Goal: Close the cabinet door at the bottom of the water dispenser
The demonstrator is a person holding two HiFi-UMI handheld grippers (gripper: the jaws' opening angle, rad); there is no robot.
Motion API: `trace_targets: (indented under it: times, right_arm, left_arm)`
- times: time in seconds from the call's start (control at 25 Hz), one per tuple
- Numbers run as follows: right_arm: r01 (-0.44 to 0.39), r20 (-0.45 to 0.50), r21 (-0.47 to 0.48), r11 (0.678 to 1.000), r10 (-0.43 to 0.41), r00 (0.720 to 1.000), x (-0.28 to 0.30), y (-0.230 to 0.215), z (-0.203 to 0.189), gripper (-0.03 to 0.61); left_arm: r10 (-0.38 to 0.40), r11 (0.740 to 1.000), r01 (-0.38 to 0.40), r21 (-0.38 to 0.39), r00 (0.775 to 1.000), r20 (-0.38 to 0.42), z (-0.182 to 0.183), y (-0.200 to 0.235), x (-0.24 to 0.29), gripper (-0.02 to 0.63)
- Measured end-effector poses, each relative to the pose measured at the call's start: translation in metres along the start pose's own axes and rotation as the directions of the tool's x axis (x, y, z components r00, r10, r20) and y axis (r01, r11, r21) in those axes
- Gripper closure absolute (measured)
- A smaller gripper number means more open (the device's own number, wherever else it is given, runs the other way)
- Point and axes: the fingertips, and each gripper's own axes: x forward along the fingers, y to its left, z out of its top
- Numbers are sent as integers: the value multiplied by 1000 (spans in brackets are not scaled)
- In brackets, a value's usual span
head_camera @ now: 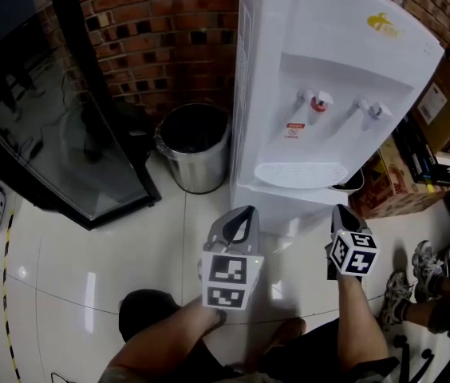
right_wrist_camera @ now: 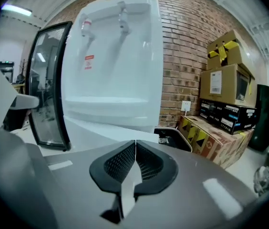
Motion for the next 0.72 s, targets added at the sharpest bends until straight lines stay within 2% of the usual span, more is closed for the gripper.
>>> trace_targets:
  times: [0.12,0.28,0.6,0.72]
  right_arm:
    - [-36,-45,67,997,39,998,24,1,-5,572]
    - [-42,-74,86,995,49,996,48,0,-8,577]
    - [-79,-19,84,993,81,997,60,4,1,575]
    - [-78,-15,146,986,81,997,49,8,11,575]
  left_arm:
    - [20,999,-21,-29,1000,-15,-7,8,-2,612]
    - [41,998,-42,-44,999,-2,-3,15,-5,612]
    - [48,998,-48,-38,999,5,1,21,-15,612]
    - [40,999,-40,-17,999,18,7,21,-23,612]
